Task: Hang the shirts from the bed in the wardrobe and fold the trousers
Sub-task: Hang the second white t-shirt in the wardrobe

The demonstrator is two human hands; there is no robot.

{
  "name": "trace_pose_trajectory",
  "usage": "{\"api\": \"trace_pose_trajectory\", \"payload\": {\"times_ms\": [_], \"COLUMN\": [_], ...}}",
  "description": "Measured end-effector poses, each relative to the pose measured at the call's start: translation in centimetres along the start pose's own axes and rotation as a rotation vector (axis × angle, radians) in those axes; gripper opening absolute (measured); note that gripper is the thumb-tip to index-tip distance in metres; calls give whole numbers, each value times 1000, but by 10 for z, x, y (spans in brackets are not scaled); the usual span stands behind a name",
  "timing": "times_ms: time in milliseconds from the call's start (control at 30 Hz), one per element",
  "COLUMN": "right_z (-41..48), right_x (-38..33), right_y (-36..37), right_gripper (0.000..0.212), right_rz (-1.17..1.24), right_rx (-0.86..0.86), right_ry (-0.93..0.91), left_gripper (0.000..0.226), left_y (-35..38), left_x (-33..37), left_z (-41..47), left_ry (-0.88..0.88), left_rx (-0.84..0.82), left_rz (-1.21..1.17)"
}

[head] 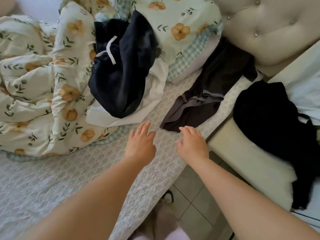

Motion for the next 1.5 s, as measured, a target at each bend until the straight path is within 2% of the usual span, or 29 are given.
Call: {"api": "trace_pose_trajectory", "payload": {"times_ms": [133, 333, 433, 567, 667, 767, 867, 933, 1033, 1167, 1267, 1367, 1500], "right_z": [46, 95, 113, 139, 153, 160, 160, 160, 164, 164, 159, 152, 138], "right_x": [18, 30, 29, 24, 22, 20, 18, 18, 19, 15, 13, 17, 18], "right_y": [17, 54, 70, 82, 95, 105, 111, 112, 113, 115, 109, 92, 63], "right_gripper": [48, 45, 43, 40, 38, 37, 35, 32, 31, 60, 48, 37, 33], "right_rz": [4, 56, 78, 102, 117, 152, 211, 350, 707, 1082, 1142, 1057, 936], "right_rx": [-38, -59, -30, 21, 39, 48, 44, 24, -85, -338, -311, -276, -323], "right_ry": [-20, -44, -79, -129, -127, -130, -150, -75, 233, 617, 755, 848, 722], "left_gripper": [51, 63, 60, 77, 82, 71, 35, 21, 17, 16, 15, 17, 24], "left_y": [22, 65, 83, 98, 108, 112, 115, 113, 106, 97, 90, 79, 62], "left_x": [-3, -14, -24, -42, -55, -62, -54, -44, -28, -11, -2, 9, 31], "left_z": [50, 112, 141, 174, 188, 194, 189, 177, 150, 115, 94, 71, 44], "left_ry": [-66, -142, -141, -175, -205, -255, -199, -130, -57, 9, 68, 117, 94], "left_rx": [-27, -60, -53, -27, 10, 39, 47, 100, 201, 161, 83, 33, -43], "left_rz": [-51, -221, -141, 74, 138, 139, 110, 90, -38, -212, -301, -387, -451]}}
Point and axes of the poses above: each hand's wrist, its own z-axis towards the middle knuckle, its own y-axis out of the palm, x = y × z, the point moved 3 cm from there along z, towards the middle knuckle, and after that the axes turned 3 degrees about x, right-handed, at the moved point
